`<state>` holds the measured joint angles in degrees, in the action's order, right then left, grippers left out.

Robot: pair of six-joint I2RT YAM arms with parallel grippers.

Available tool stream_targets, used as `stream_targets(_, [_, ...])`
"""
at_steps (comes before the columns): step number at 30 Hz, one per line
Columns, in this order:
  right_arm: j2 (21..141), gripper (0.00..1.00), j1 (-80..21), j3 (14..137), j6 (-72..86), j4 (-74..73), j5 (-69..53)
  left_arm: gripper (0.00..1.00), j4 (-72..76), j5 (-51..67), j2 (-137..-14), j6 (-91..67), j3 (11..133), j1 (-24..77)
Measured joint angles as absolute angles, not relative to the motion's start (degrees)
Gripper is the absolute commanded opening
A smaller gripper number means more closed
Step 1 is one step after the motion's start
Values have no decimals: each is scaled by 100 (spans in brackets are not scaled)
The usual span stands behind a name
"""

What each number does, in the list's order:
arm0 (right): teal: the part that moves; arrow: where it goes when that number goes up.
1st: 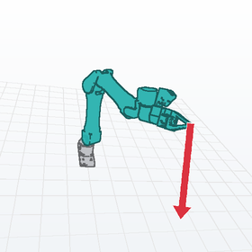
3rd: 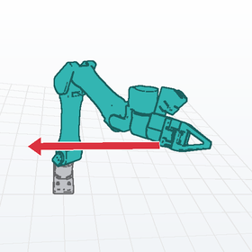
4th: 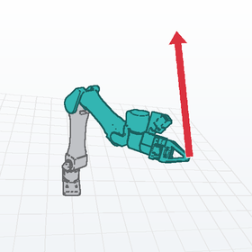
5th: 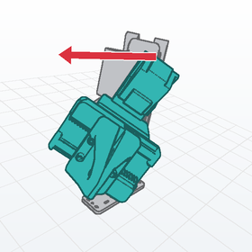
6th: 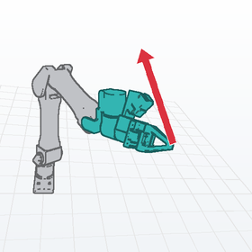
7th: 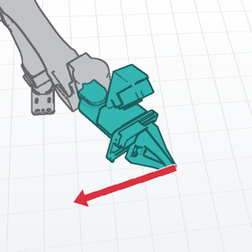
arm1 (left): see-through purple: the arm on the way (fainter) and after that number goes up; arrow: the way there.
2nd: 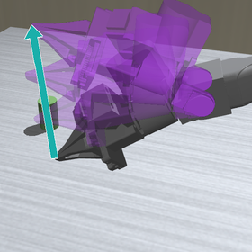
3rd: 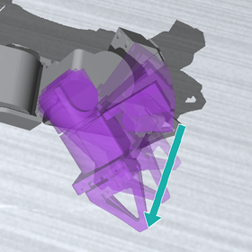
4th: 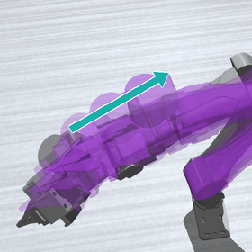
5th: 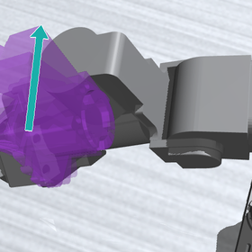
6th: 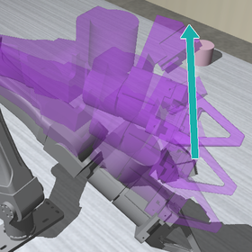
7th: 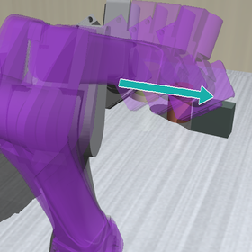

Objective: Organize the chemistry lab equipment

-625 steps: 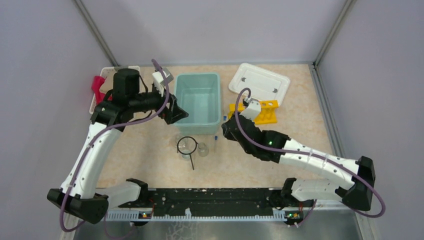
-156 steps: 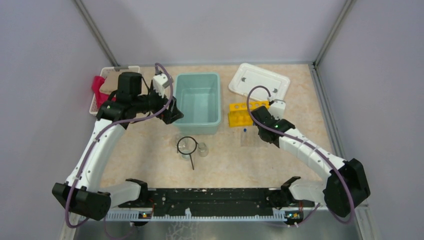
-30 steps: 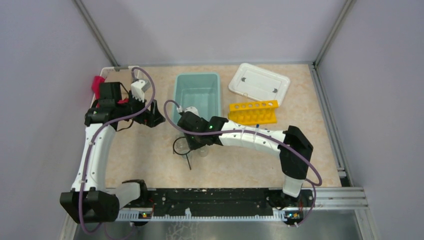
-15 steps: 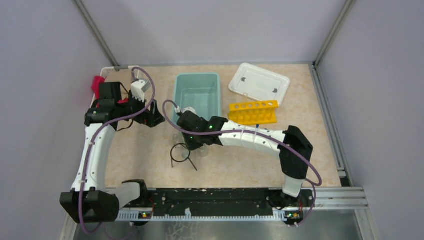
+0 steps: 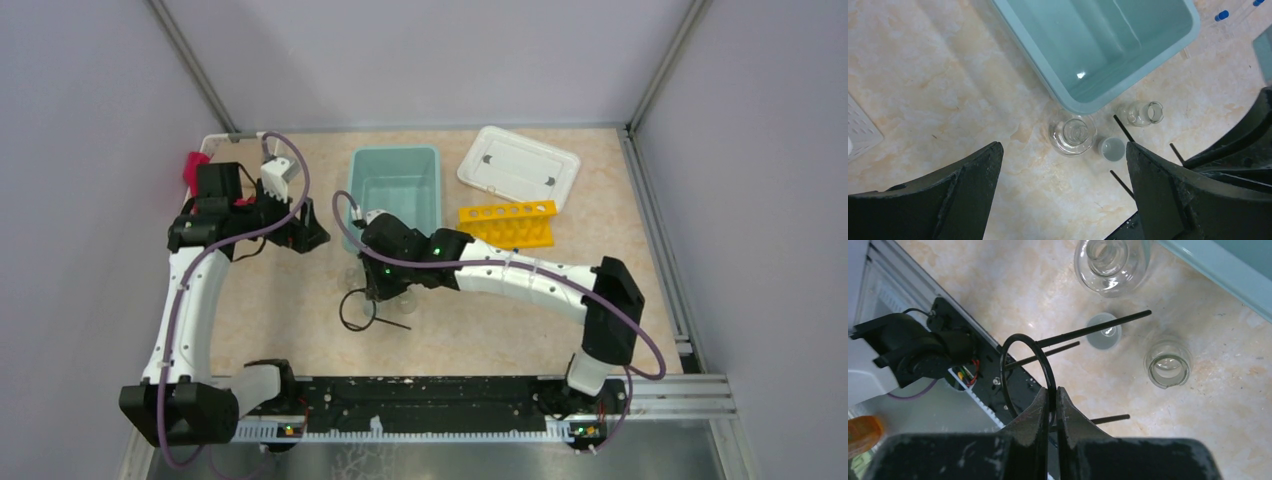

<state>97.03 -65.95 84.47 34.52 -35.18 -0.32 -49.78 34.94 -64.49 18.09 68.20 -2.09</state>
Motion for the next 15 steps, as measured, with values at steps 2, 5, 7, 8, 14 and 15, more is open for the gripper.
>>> stream_targets(2, [9553, 0, -6595, 8447, 3457, -3520, -102, 99, -4974, 3494, -6449, 1809, 6877, -209])
stream_targets(5, [9347, 0, -6595, 8447, 3461, -3522, -191, 99, -4974, 3494, -6449, 1809, 6938, -209])
stream_targets(7, [9244, 0, -6595, 8455, 3470, -3527, -266, 99, -4974, 3492, -6449, 1809, 6956, -209])
stream_targets(8, [9209, 0, -6595, 8468, 3470, -3538, -309, 99, -4974, 3487, -6449, 1809, 6963, -209])
stream_targets(14, [9196, 0, -6595, 9102, 3446, -3929, -414, 99, -4984, 3406, -6451, 1806, 7065, -217])
stream_targets(15, [9196, 0, -6593, 9345, 3417, -4062, -403, 99, -4987, 3404, -6451, 1806, 7100, -231])
